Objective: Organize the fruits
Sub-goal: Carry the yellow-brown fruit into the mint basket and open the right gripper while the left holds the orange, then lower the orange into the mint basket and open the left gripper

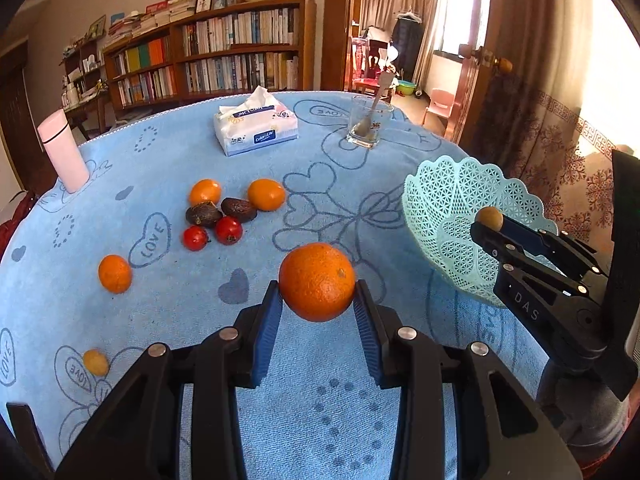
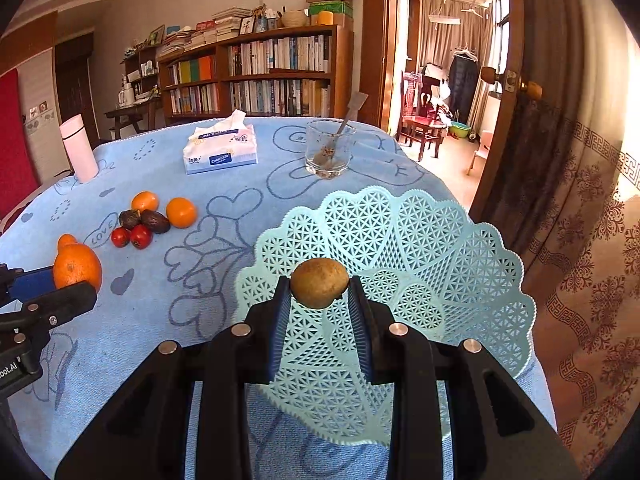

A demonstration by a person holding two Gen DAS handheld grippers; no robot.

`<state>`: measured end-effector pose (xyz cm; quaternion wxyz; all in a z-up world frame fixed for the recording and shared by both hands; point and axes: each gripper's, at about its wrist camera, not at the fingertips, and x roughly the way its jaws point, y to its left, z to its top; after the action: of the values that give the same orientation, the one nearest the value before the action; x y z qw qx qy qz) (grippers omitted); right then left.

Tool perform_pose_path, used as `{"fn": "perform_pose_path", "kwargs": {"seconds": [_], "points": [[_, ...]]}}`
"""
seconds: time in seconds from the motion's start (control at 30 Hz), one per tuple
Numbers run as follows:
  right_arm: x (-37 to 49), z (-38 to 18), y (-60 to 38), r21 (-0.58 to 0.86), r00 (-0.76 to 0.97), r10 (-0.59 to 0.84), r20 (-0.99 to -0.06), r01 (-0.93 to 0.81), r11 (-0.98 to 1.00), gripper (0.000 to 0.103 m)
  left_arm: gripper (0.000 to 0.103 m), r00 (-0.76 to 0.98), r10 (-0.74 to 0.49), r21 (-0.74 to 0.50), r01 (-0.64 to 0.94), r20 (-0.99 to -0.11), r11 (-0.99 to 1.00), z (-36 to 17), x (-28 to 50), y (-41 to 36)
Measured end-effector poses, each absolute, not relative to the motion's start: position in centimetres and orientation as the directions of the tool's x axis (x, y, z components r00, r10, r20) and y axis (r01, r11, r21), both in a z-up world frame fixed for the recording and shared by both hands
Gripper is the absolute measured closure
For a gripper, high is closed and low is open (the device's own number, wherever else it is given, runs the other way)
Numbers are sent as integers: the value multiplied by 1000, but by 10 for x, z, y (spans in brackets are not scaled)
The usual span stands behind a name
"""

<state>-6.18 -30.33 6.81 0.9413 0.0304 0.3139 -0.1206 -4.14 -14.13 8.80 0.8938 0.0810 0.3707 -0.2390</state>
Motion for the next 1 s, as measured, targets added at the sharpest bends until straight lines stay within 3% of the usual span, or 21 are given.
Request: {"fn": "perform_pose_path", "kwargs": {"seconds": [0.13, 0.27, 0.6, 0.67, 0.73, 0.87, 1.0], "points": [[-72, 67, -330, 5, 764, -244, -598, 308, 951, 71, 66, 599, -392, -19, 532, -699, 847, 92, -39, -173], [-82, 68, -350, 29, 762, -273, -587, 357, 934, 53, 66, 568, -419, -31, 568, -708, 822, 92, -33, -201], [-91, 72, -367, 28, 755, -324, -570, 412, 911, 53, 66, 513, -442, -43, 616, -736, 786, 79, -16, -250], [-93, 74, -367, 23, 755, -335, -564, 420, 907, 51, 65, 504, -449, -46, 627, -738, 778, 78, -15, -256], [-93, 75, -366, 14, 754, -347, -558, 427, 904, 43, 64, 499, -457, -51, 633, -736, 773, 78, -15, -259], [-94, 76, -365, -3, 747, -374, -549, 446, 895, 40, 41, 522, -455, -55, 612, -721, 789, 81, -13, -255], [-96, 77, -363, 1, 748, -372, -549, 446, 895, 40, 37, 542, -447, -53, 593, -712, 804, 84, -11, -242]]}}
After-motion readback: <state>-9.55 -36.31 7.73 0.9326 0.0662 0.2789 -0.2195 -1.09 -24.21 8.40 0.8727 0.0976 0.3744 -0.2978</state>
